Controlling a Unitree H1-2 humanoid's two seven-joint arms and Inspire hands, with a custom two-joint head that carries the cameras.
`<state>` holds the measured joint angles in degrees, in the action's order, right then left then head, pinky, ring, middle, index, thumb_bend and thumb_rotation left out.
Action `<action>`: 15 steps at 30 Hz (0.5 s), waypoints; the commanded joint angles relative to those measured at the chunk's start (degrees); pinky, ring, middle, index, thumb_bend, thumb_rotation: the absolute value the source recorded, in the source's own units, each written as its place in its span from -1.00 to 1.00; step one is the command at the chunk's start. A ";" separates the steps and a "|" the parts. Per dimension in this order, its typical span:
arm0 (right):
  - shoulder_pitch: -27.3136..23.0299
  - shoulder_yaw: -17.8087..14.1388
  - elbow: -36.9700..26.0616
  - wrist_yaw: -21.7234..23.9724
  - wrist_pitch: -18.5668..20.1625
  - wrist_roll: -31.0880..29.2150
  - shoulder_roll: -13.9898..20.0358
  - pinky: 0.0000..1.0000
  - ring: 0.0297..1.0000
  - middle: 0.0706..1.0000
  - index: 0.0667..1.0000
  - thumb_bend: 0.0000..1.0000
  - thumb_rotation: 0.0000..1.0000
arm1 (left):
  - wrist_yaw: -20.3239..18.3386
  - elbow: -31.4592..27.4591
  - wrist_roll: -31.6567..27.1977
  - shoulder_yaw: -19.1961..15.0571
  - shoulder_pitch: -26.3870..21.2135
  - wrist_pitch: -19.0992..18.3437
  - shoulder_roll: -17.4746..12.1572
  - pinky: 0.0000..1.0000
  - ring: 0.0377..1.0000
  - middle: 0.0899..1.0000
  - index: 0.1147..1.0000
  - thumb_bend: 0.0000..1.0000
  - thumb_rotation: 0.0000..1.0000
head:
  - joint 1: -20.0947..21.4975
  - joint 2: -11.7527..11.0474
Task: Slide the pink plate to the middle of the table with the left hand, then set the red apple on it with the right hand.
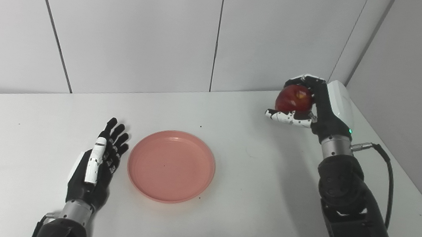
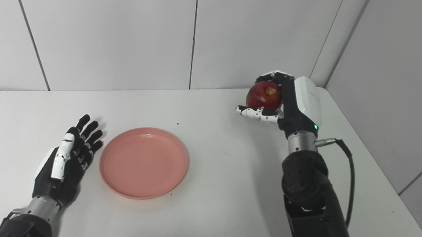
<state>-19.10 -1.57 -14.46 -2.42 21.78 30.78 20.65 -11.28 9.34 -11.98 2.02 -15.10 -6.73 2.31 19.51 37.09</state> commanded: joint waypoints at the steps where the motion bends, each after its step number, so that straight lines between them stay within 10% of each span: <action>1: -3.08 0.39 -2.63 0.34 0.05 1.13 0.06 -0.31 -0.21 -0.15 -0.11 0.04 -0.73 | 1.01 0.98 0.55 0.29 1.22 -1.94 0.56 0.95 0.93 0.95 0.93 -0.23 1.00 | -0.65 -0.02; 15: -7.63 7.45 0.82 1.25 -4.58 0.95 -5.73 -0.40 -0.28 -0.21 -0.11 0.04 -0.73 | 2.11 0.90 1.43 1.22 1.42 -1.81 1.55 0.98 0.95 0.96 0.93 -0.22 1.00 | -5.37 0.03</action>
<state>-23.83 5.91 -12.68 -0.62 20.76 31.97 14.90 -10.19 9.35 -11.38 2.79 -15.05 -6.65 3.18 14.24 37.18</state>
